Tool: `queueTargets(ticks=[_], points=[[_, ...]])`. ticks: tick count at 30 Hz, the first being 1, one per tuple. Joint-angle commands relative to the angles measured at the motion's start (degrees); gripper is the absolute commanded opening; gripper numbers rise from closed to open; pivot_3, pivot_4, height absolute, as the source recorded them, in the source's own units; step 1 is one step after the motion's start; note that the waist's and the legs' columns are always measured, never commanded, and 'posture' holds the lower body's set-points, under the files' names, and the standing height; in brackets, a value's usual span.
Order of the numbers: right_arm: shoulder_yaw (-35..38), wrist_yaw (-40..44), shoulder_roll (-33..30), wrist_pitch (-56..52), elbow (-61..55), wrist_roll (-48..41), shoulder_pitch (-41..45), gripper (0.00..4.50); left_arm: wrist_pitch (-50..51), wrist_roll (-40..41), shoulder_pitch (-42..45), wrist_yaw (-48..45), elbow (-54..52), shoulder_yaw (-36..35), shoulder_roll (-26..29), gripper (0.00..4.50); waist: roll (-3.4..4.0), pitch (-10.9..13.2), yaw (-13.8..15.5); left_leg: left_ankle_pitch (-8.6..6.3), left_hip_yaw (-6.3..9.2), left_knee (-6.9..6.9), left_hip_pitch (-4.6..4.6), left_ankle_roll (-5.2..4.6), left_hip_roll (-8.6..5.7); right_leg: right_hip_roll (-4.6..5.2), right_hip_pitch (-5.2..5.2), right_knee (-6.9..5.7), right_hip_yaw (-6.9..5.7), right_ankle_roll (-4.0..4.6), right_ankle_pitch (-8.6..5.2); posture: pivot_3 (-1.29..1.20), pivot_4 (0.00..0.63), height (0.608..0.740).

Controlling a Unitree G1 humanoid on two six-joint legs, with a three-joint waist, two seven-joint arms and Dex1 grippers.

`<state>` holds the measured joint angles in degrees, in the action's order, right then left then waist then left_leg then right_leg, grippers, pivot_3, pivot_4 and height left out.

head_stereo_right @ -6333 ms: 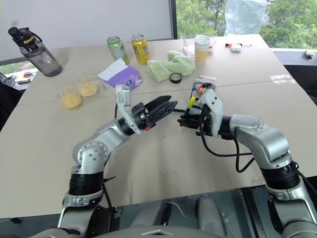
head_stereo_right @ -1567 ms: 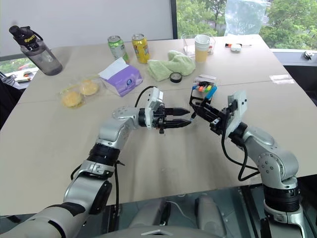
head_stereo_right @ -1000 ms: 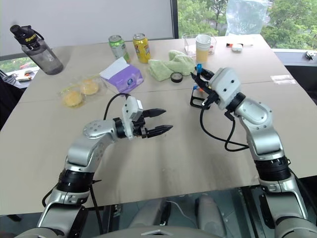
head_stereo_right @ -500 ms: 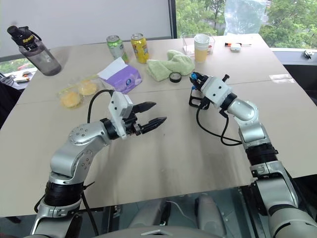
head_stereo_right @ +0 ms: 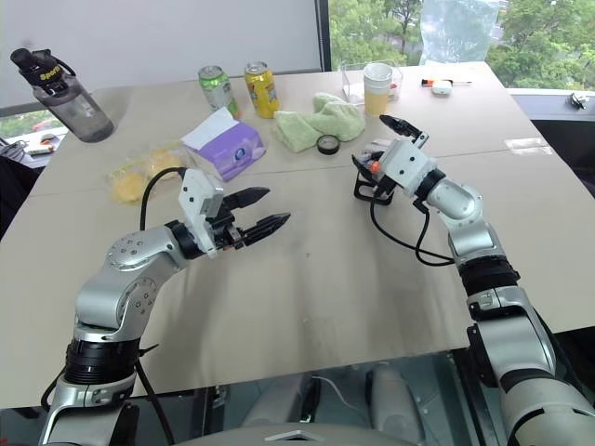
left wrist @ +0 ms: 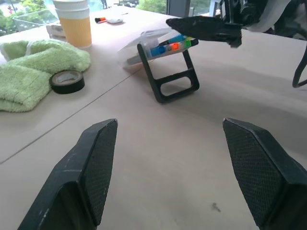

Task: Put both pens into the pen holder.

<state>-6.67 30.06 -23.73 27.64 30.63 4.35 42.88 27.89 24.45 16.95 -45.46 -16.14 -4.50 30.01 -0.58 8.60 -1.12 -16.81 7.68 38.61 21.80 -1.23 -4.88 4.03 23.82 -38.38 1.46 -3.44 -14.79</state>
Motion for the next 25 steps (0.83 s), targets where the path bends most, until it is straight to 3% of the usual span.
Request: queueTargets(ticks=[1, 5, 11, 17, 25], points=[[2.2, 1.8, 0.3, 0.0, -4.3, -4.5, -0.8, 4.47, -2.1, 0.8, -0.3, -0.9, -0.5, -1.0, 0.8, 3.61, 0.00, 0.0, 0.0, 0.00, 0.00, -0.04, 0.00, 0.00, 0.00, 0.01, 0.00, 0.03, 0.00, 0.00, 0.00, 0.00, 0.150, 0.740], [1.0, 12.8, 0.0, -9.7, -15.2, -16.2, -7.5, 4.47, -1.8, 1.2, -3.3, -1.5, -2.0, -1.1, 1.5, 3.61, 0.00, 0.0, -0.1, 0.00, 0.03, -0.18, 0.00, 0.00, 0.03, 0.01, 0.00, 0.16, -0.01, 0.00, 0.00, 0.00, 0.150, 0.740], [-0.7, 25.4, -7.0, -28.2, -30.8, -27.0, -22.4, 4.47, -2.0, -1.2, -12.7, 2.3, -6.4, 0.3, 1.0, 3.61, 0.05, 0.0, 0.3, -0.02, 0.11, -0.36, 0.06, -0.03, 0.07, 0.04, -0.04, 0.47, 0.10, 0.00, 0.00, 0.00, 0.150, 0.740], [4.5, 27.8, -11.7, -35.4, -34.3, -31.8, -32.0, 4.47, -6.9, -5.7, -22.0, 5.1, -5.5, 0.0, 1.1, 3.61, 0.11, 0.0, 0.4, -0.01, 0.09, -0.33, -0.07, -0.02, 0.10, 0.02, -0.12, 0.38, 0.16, 0.03, 0.02, 0.00, 0.150, 0.740], [10.4, 28.8, -15.2, -33.3, -34.0, -30.6, -40.5, 4.47, -9.7, -5.7, -22.5, 5.4, -3.2, 0.0, 0.1, 3.61, 0.13, 0.0, 1.3, -0.01, 0.11, -0.30, -0.07, -0.02, 0.09, 0.03, -0.17, 0.38, 0.09, 0.07, 0.05, 0.00, 0.150, 0.740]])
